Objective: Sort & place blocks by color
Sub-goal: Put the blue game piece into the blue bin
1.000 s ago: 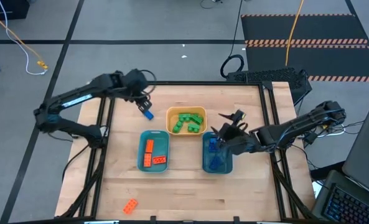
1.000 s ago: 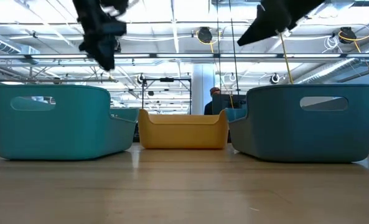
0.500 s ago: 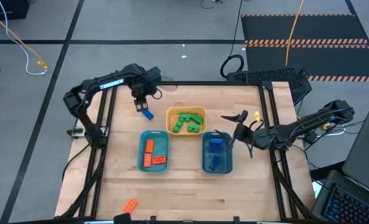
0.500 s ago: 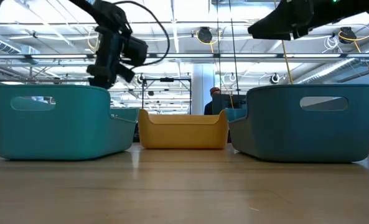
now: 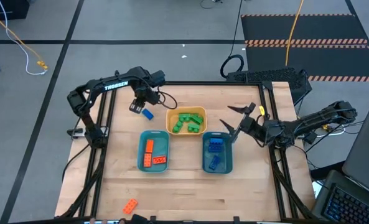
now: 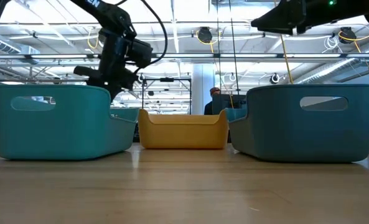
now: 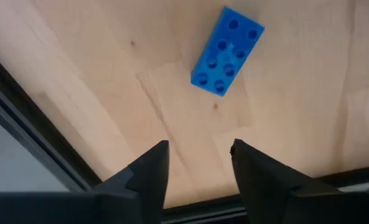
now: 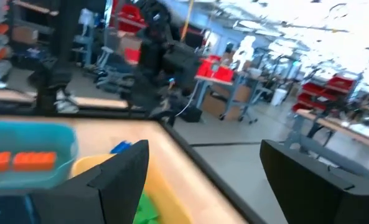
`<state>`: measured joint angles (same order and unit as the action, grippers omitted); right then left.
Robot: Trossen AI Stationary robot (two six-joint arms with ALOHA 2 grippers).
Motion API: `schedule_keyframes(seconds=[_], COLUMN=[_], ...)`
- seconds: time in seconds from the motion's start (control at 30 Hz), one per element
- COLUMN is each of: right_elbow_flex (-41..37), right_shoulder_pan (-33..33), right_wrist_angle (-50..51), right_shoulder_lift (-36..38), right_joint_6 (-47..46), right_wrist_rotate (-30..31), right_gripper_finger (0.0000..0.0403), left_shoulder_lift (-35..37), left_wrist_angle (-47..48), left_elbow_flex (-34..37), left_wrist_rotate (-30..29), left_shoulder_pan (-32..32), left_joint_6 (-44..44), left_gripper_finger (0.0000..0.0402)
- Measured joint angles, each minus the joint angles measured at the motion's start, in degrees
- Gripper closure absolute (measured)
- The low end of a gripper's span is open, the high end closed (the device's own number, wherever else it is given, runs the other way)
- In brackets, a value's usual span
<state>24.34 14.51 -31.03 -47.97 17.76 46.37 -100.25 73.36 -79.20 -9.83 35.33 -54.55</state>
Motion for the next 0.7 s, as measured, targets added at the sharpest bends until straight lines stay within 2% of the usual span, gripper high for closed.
schedule_keyframes(seconds=[0.1,0.2,0.33,0.5,0.7], right_elbow_flex=[0.0,0.0,0.0,0.0,0.0], right_shoulder_pan=[-1.44,-2.62,-3.85,-4.82,-4.84], right_wrist_angle=[-2.57,-5.6,-9.23,-11.85,-11.7], right_shoulder_lift=[0.89,1.62,1.85,1.85,1.85], right_joint_6=[2.97,5.74,8.62,10.16,9.72], right_wrist_rotate=[-0.05,-0.07,-0.11,-0.13,-0.13], right_gripper_finger=[0.0103,0.0103,0.0103,0.0103,0.0103], left_shoulder_lift=[0.0,0.02,0.02,0.07,0.04], left_wrist_angle=[0.42,0.31,-0.41,-0.56,-2.94], left_elbow_flex=[0.24,0.24,0.25,3.5,8.96], left_wrist_rotate=[-2.09,-3.03,-0.31,1.77,0.31], left_shoulder_pan=[-0.07,-0.16,-0.22,-0.65,-2.25], left_joint_6=[-0.99,1.71,5.97,-1.61,-3.84], left_gripper_finger=[0.02,0.0179,0.0164,0.0162,0.0158])
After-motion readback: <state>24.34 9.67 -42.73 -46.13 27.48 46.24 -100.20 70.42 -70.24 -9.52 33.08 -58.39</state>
